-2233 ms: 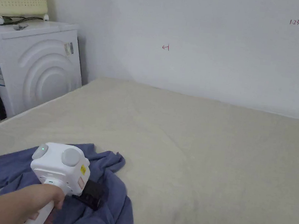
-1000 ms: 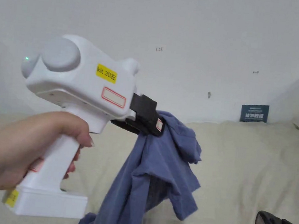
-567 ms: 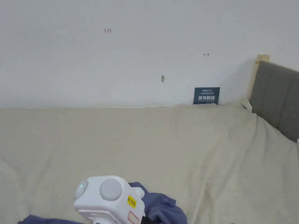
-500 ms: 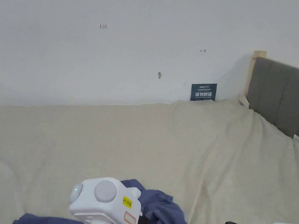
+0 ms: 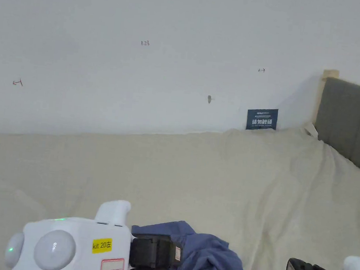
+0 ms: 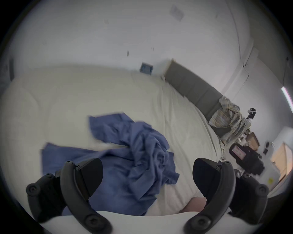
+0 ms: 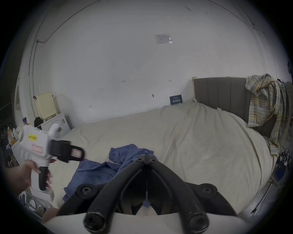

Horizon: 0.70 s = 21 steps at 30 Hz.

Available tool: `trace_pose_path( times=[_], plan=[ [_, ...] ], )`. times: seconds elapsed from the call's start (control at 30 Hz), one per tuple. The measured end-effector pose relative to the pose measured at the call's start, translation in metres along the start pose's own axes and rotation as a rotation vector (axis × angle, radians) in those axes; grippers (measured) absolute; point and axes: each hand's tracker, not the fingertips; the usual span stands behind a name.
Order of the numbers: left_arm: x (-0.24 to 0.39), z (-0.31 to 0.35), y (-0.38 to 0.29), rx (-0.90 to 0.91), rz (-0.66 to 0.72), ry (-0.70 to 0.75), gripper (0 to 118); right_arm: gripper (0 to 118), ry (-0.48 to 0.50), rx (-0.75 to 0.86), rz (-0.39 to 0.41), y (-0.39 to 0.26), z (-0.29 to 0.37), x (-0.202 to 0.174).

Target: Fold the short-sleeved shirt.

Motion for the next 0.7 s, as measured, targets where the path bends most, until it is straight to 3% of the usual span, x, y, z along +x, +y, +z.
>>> trace_pose_path(
  times=[0.07,0.1,0.17,0.2,0.27,0.33,0.47,0.7],
  plan=[
    [0.002,0.045,-0.017,0.079,-0.028,0.072,113,0,0.020,0.033,0.009,0.005,0.006,-0.005],
    [0.001,0.066,-0.027,0.142,-0.040,0.138,106,0,0.030,0.053,0.013,0.008,0.010,-0.008],
    [-0.006,0.109,-0.054,0.359,-0.050,0.178,73,0,0.040,0.082,0.021,0.015,0.017,-0.017],
    [-0.006,0.133,-0.069,0.498,-0.067,0.200,48,0,0.046,0.112,0.021,0.017,0.022,-0.021],
    [-0.002,0.161,-0.093,0.592,-0.073,0.296,7,0,0.071,0.191,0.015,0.015,0.032,-0.027],
    [-0.001,0.176,-0.111,0.612,-0.126,0.349,2,0,0.082,0.279,0.031,0.008,0.039,-0.032],
    [0.006,0.178,-0.148,0.737,-0.202,0.587,0,0,0.039,0.390,0.068,-0.017,0.048,-0.039],
    [-0.008,0.158,-0.173,0.648,-0.144,0.575,0,0,-0.029,0.297,0.084,-0.054,0.044,-0.038]
  ],
)
